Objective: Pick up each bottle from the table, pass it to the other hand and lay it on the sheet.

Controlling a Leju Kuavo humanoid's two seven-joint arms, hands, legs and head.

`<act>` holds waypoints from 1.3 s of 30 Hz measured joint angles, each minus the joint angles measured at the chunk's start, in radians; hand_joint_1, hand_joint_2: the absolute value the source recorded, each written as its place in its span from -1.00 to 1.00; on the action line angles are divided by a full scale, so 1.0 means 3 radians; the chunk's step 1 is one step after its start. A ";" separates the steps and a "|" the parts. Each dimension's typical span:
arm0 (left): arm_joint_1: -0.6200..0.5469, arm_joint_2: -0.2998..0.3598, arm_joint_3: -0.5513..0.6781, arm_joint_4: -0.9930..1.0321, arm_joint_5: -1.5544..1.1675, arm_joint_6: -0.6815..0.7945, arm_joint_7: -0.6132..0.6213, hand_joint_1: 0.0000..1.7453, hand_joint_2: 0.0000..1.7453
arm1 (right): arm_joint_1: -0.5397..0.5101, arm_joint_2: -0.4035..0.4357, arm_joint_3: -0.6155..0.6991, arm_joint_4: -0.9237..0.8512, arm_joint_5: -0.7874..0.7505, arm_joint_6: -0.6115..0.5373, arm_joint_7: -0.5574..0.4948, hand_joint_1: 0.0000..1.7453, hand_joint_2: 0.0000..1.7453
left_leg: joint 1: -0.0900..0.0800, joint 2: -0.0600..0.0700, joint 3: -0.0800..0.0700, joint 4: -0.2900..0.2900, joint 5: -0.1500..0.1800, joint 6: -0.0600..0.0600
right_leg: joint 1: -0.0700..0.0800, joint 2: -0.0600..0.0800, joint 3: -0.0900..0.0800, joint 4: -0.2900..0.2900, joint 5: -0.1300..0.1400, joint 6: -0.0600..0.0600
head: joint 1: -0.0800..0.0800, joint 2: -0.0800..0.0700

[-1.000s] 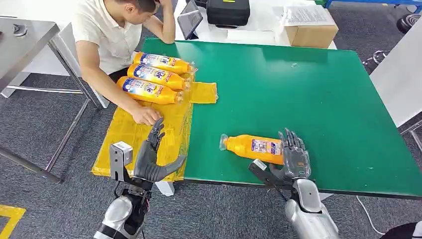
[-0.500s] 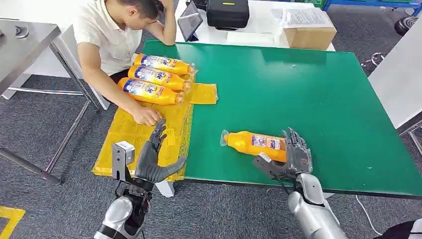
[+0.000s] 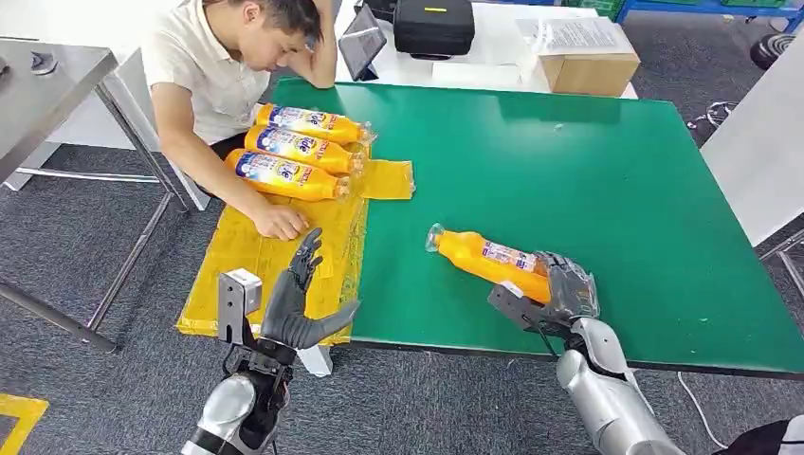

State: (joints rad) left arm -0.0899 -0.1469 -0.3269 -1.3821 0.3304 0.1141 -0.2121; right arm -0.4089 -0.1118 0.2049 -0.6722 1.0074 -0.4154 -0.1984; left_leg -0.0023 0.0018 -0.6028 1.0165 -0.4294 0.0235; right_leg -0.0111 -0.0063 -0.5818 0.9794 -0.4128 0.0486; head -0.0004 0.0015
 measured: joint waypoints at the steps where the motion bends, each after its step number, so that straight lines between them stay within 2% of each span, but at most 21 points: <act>1: 0.0000 0.0000 -0.0001 0.0000 0.0016 0.0000 0.0008 -1.00 1.00 | -0.0004 -0.0002 -0.0002 0.0001 -0.0071 0.0052 -0.0048 1.00 1.00 | 0.0000 0.0000 0.0001 0.0000 0.0000 0.0000 | 0.0000 0.0000 0.0000 0.0000 0.0000 0.0000 | 0.0000 0.0000; 7: 0.0009 0.0000 -0.0027 0.0001 0.0065 0.0000 0.0015 -1.00 1.00 | 0.0011 -0.0020 -0.0046 -0.0038 -0.0596 0.0405 -0.0361 1.00 1.00 | 0.0000 0.0012 0.0017 0.0000 -0.0007 -0.0003 | 0.0000 0.0011 0.0009 -0.0001 0.0000 0.0000 | 0.0001 0.0000; 11: 0.0016 0.0000 -0.0039 0.0000 0.0090 0.0003 0.0014 -1.00 1.00 | 0.0043 -0.0020 -0.0061 -0.0083 -0.0685 0.0477 -0.0414 1.00 1.00 | 0.0001 0.0017 0.0022 0.0000 -0.0007 -0.0002 | 0.0001 0.0015 0.0013 -0.0001 0.0000 -0.0001 | 0.0000 0.0000; 14: 0.0035 0.0000 -0.0046 0.0001 0.0167 -0.0013 -0.0029 -1.00 1.00 | 0.0105 0.0004 -0.0093 -0.0183 -0.1054 0.0663 -0.0664 1.00 1.00 | 0.0002 0.0019 0.0023 -0.0001 -0.0007 -0.0003 | 0.0002 0.0016 0.0015 -0.0001 0.0001 -0.0001 | 0.0000 0.0000; 16: 0.0057 0.0000 -0.0055 0.0008 0.0304 -0.0071 -0.0010 -1.00 1.00 | 0.0216 0.0063 -0.0103 -0.0370 -0.1315 0.0760 -0.0831 0.72 1.00 | 0.0002 0.0019 0.0020 -0.0001 -0.0006 -0.0003 | 0.0002 0.0016 0.0013 0.0000 0.0001 -0.0001 | 0.0000 0.0000; 17: 0.0062 0.0000 -0.0066 0.0027 0.0382 -0.0110 0.0024 -1.00 1.00 | 0.0277 0.0097 -0.0102 -0.0471 -0.1414 0.0802 -0.0871 0.66 1.00 | 0.0002 0.0018 0.0016 -0.0001 -0.0006 -0.0003 | 0.0002 0.0015 0.0011 0.0000 0.0001 -0.0001 | 0.0000 0.0000; 20: 0.0069 -0.0003 -0.0149 0.0176 0.0595 -0.0238 0.0027 -1.00 1.00 | 0.0456 0.0216 -0.0041 -0.0836 -0.1703 0.0854 -0.0941 0.70 1.00 | 0.0002 0.0017 0.0003 -0.0001 -0.0004 -0.0003 | 0.0002 0.0015 0.0000 0.0001 0.0001 -0.0001 | -0.0001 0.0000; 22: 0.0078 -0.0014 -0.0216 0.0286 0.0703 -0.0282 -0.0001 -1.00 1.00 | 0.0570 0.0277 0.0035 -0.1075 -0.1890 0.0857 -0.0971 0.84 1.00 | 0.0002 0.0014 -0.0012 -0.0001 -0.0002 -0.0003 | 0.0001 0.0013 -0.0012 0.0003 0.0001 -0.0001 | 0.0000 0.0000; 23: 0.0085 -0.0018 -0.0246 0.0322 0.0736 -0.0293 -0.0013 -1.00 1.00 | 0.0605 0.0308 0.0068 -0.1166 -0.1944 0.0856 -0.0974 0.84 1.00 | 0.0002 0.0014 -0.0017 -0.0001 -0.0002 -0.0003 | 0.0001 0.0014 -0.0017 0.0003 0.0001 -0.0001 | -0.0003 0.0000; 24: 0.0091 -0.0019 -0.0276 0.0352 0.0783 -0.0305 -0.0016 -1.00 1.00 | 0.0638 0.0327 0.0104 -0.1259 -0.1999 0.0854 -0.0994 0.60 1.00 | 0.0002 0.0014 -0.0021 -0.0001 -0.0002 -0.0003 | 0.0001 0.0014 -0.0021 0.0003 0.0001 -0.0001 | -0.0001 0.0000; 25: 0.0098 -0.0024 -0.0307 0.0375 0.0839 -0.0323 -0.0018 -1.00 1.00 | 0.0673 0.0347 0.0141 -0.1354 -0.2068 0.0854 -0.1022 0.58 1.00 | 0.0002 0.0012 -0.0025 -0.0001 -0.0002 -0.0003 | 0.0001 0.0013 -0.0024 0.0003 0.0001 0.0000 | -0.0001 0.0000; 31: 0.0111 -0.0076 -0.0418 0.0422 0.1136 -0.0380 -0.0047 -1.00 1.00 | 0.0791 0.0483 0.0394 -0.1775 -0.2254 0.0866 -0.1037 0.52 1.00 | -0.0001 0.0008 -0.0039 -0.0001 -0.0003 -0.0002 | -0.0001 0.0012 -0.0038 0.0002 0.0000 0.0000 | -0.0001 0.0000; 39: 0.0111 -0.0102 -0.0453 0.0422 0.1202 -0.0379 -0.0053 -1.00 1.00 | 0.0817 0.0549 0.0623 -0.1912 -0.2273 0.0859 -0.1034 0.52 1.00 | 0.0000 0.0003 -0.0042 -0.0001 -0.0002 -0.0002 | 0.0000 0.0008 -0.0040 0.0002 -0.0001 0.0000 | -0.0001 0.0000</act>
State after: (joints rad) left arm -0.0565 -0.1774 -0.4627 -1.2554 0.6909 0.0004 -0.2281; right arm -0.1639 0.0530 0.3918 -1.2459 0.3254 -0.1575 -0.5085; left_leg -0.0022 0.0026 -0.6154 1.0163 -0.4302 0.0229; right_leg -0.0111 -0.0038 -0.5937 0.9801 -0.4130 0.0486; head -0.0008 0.0015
